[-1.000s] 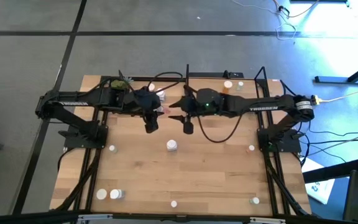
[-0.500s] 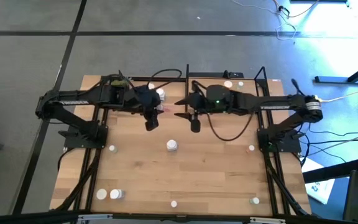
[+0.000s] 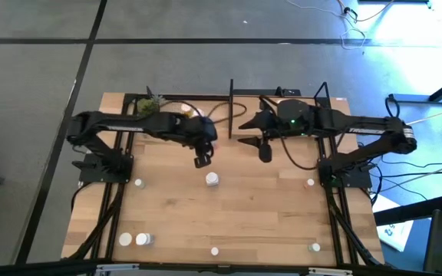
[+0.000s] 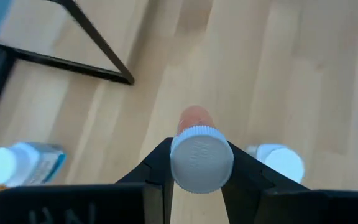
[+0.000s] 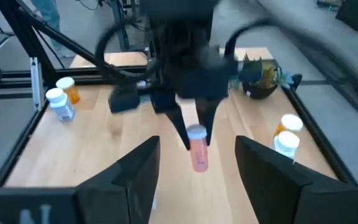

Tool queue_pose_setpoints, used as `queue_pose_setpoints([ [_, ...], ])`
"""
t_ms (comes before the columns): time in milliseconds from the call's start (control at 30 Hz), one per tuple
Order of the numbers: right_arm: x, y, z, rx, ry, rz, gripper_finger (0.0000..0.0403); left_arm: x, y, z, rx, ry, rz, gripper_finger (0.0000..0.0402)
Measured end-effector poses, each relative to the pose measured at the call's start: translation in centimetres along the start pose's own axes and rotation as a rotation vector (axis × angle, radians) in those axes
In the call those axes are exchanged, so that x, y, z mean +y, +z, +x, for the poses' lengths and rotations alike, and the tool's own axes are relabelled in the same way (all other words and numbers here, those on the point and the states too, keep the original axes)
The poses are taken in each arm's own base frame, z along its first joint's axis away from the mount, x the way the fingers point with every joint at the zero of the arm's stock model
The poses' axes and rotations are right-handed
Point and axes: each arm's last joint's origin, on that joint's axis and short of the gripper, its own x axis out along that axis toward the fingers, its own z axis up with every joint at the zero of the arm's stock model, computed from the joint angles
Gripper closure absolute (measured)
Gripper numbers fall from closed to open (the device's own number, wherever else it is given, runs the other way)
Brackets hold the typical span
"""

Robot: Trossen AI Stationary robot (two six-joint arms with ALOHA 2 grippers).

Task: Pick and place medicine bottles onto shelf by color
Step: Put the top left pink pill bottle on the shelf

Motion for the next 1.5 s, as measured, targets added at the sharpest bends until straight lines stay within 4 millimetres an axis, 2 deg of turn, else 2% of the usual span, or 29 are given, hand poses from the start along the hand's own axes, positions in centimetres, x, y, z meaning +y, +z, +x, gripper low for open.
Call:
queue_pose_setpoints([
  [367,0.3,-0.2,-3.2,0.035,0.047,0.083,0.0192,-0.6,-0.5,7.3,0.171,-0.020,0.050,0.0315],
  [600,1.3,-1.6,-4.3,0.192,0.214,0.087,0.0192,-0.9,-1.0,10.2,0.226,-0.014,0.059,0.0315],
  [800,1.5,-3.3,-4.6,0.374,0.208,0.157,0.0192,-1.1,-1.1,11.7,0.233,-0.018,0.058,0.0315],
  [1133,1.2,-4.5,-5.0,0.505,0.109,0.177,0.0192,-1.5,-0.6,13.1,0.174,-0.067,0.044,0.0315],
  [1500,1.2,-4.5,-5.1,0.513,0.108,0.175,0.0192,-1.6,-1.1,13.7,0.209,-0.065,0.049,0.0315],
])
